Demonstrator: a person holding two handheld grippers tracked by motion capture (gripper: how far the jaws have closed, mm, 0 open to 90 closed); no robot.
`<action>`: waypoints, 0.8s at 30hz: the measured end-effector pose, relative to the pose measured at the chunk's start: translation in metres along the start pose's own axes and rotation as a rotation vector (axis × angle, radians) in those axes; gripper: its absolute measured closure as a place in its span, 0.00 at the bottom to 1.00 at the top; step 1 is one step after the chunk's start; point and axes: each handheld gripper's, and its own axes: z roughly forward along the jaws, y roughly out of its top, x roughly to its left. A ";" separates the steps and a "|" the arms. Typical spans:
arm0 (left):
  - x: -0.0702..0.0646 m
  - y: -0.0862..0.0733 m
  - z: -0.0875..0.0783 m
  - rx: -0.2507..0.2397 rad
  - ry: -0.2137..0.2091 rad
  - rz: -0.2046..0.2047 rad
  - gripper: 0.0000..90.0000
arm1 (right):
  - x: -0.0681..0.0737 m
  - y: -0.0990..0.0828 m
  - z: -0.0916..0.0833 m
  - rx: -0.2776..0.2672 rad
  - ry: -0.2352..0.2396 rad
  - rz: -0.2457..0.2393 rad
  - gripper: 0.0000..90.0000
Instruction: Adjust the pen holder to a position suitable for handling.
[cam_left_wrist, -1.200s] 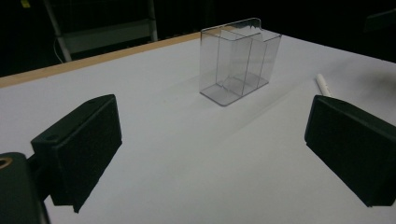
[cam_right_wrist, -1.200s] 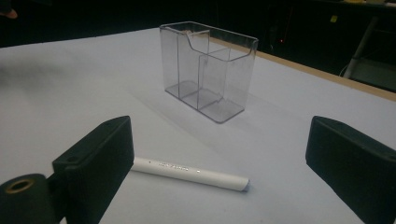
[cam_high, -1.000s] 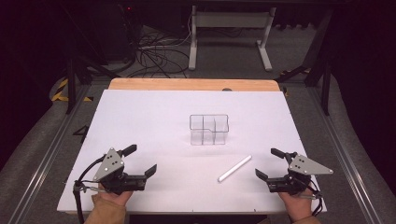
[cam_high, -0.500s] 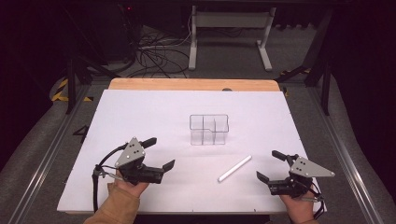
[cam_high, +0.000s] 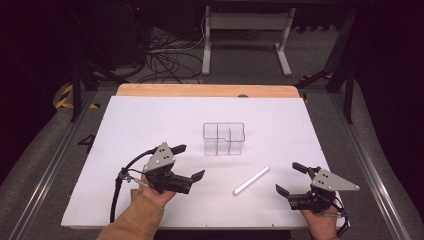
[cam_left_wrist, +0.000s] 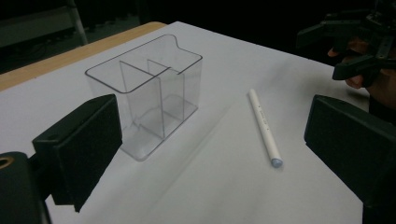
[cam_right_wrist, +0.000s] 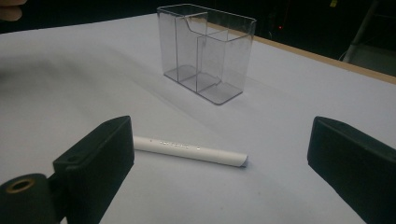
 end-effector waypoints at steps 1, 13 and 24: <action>-0.001 0.002 0.003 0.003 -0.011 -0.005 0.05 | 0.000 -0.001 0.000 0.004 -0.001 -0.003 0.08; -0.019 0.019 0.028 0.006 -0.067 0.013 0.05 | 0.002 -0.002 -0.003 0.004 0.005 0.000 0.09; -0.023 0.030 0.036 0.054 -0.133 -0.062 0.10 | 0.003 -0.002 -0.004 -0.010 0.008 0.012 0.09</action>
